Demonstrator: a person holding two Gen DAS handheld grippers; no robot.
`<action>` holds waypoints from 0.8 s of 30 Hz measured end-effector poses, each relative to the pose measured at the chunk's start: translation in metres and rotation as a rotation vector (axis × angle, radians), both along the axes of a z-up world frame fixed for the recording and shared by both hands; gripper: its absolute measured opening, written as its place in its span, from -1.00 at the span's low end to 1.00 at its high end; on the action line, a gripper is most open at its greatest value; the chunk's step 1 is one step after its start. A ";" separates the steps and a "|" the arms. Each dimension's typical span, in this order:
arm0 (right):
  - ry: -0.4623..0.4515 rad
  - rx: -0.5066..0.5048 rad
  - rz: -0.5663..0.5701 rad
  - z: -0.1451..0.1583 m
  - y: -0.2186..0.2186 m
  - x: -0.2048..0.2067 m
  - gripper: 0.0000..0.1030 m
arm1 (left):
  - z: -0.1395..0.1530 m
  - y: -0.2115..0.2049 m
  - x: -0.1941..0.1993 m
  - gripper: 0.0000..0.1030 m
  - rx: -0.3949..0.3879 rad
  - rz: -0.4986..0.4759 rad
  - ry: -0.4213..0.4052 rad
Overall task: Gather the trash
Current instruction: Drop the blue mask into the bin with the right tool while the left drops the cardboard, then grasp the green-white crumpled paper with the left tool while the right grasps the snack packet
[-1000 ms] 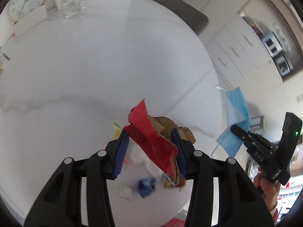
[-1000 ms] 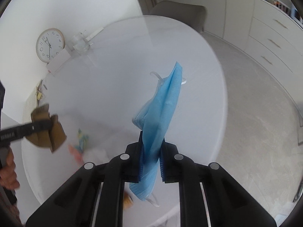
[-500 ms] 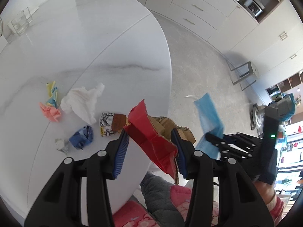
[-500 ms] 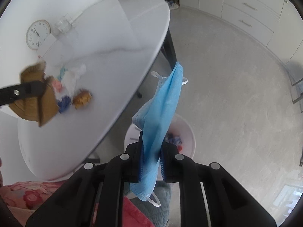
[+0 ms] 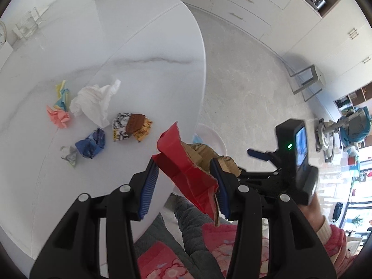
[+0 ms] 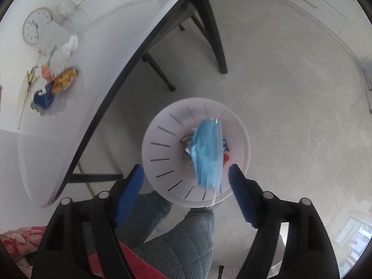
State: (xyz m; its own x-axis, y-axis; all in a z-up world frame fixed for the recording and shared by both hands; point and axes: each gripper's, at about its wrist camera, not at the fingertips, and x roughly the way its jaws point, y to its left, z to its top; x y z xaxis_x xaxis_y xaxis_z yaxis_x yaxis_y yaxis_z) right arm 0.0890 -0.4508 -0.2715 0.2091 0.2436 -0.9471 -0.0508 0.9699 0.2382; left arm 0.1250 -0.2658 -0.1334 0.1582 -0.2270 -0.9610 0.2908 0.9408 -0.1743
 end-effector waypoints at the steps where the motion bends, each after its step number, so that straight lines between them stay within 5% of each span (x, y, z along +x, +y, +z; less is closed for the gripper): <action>1: -0.014 -0.016 -0.019 0.007 -0.008 -0.001 0.59 | -0.002 -0.005 -0.002 -0.12 0.006 -0.011 0.004; 10: -0.078 -0.037 -0.118 0.046 -0.072 -0.021 0.61 | -0.036 -0.066 -0.019 -0.08 0.074 -0.146 0.026; 17: -0.096 -0.026 -0.137 0.057 -0.090 -0.028 0.61 | -0.035 -0.073 -0.017 0.60 0.134 -0.101 0.001; 24: -0.129 -0.006 -0.127 0.070 -0.084 -0.020 0.61 | -0.017 -0.051 -0.009 0.66 0.147 -0.030 -0.034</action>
